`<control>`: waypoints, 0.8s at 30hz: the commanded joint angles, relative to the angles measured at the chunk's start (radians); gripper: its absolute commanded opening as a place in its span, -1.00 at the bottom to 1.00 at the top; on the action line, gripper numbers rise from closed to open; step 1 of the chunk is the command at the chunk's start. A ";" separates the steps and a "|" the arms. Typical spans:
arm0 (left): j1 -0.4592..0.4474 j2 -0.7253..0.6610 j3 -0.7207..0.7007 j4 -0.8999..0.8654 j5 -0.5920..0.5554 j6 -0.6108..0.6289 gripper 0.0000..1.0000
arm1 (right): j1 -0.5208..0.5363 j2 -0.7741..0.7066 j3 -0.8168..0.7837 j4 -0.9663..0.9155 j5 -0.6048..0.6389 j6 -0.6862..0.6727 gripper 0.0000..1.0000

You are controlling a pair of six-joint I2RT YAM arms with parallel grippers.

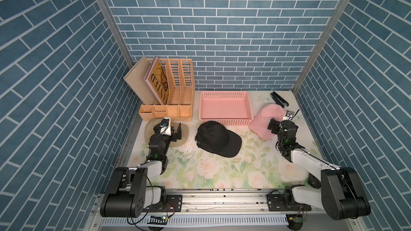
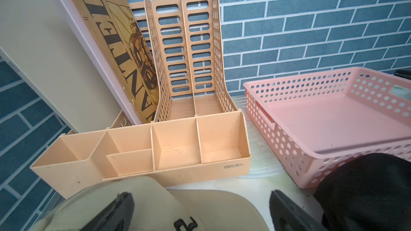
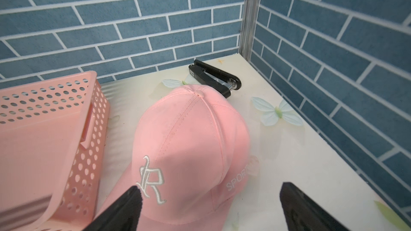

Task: Turn the baseball cap inside out
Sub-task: Reset both arms

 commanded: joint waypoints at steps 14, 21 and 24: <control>0.044 0.164 -0.026 0.241 0.081 -0.035 0.99 | -0.028 0.123 -0.249 0.662 0.027 -0.214 0.99; 0.044 0.193 -0.046 0.298 0.085 -0.031 0.99 | -0.029 0.201 -0.315 0.851 -0.044 -0.240 0.99; 0.044 0.195 -0.046 0.298 0.086 -0.030 0.99 | -0.029 0.216 -0.293 0.825 -0.051 -0.243 0.99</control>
